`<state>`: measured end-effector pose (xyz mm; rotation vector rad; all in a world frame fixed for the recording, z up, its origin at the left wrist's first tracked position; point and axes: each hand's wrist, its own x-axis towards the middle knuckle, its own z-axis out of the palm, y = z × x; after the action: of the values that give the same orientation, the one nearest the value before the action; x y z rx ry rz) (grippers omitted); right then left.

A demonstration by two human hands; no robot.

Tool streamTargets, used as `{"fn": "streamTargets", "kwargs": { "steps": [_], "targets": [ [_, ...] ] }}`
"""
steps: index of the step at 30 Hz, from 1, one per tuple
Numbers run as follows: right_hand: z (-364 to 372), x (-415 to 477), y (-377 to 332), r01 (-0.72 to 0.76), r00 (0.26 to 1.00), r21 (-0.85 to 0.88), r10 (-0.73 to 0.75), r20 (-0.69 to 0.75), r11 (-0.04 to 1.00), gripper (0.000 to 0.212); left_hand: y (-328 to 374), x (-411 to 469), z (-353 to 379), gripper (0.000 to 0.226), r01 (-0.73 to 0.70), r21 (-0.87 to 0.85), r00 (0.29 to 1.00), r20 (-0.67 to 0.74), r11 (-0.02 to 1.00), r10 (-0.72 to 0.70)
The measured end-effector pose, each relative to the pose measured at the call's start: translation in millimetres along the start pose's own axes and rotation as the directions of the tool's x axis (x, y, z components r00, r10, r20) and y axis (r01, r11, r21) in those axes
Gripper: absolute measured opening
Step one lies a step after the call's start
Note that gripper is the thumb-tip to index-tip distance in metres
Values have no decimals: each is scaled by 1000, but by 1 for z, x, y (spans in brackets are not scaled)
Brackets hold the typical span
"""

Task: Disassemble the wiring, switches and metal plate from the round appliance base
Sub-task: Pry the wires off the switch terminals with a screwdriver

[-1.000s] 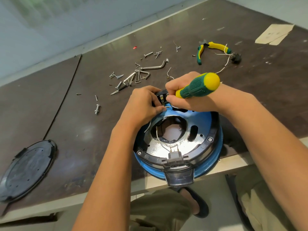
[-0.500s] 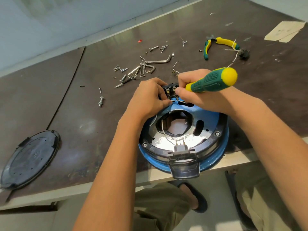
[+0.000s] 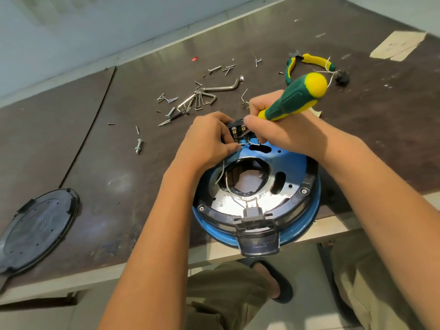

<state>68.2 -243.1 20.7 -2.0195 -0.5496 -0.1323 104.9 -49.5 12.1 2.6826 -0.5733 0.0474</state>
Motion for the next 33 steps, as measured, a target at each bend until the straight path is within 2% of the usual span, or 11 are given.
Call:
{"fn": "streamTargets", "kwargs": {
  "steps": [3,8,12,23,27,33],
  "targets": [
    [0,4,-3,-49,998,61,51,-30,997,35,0,0,0,12,-2,-2,1000,7,1000,2],
    [-1,13,-3,-133,990,108,138,-41,985,30,1,-2,-2,4,-12,-10,1000,29,1000,12],
    [-1,19,2,-206,974,158,217,-60,966,27,-1,-2,-6,7,-34,18,998,57,999,33],
    [-1,27,5,-259,961,214,273,-37,942,21,2,-6,-7,8,-36,25,999,23,999,36],
    [-2,28,4,-272,956,233,290,-47,934,17,3,-6,-5,15,-10,5,1000,-21,1000,10],
    [-3,29,3,-297,946,265,320,-46,917,21,4,-7,-5,26,30,-4,998,-56,1000,-30]
  ]
}}
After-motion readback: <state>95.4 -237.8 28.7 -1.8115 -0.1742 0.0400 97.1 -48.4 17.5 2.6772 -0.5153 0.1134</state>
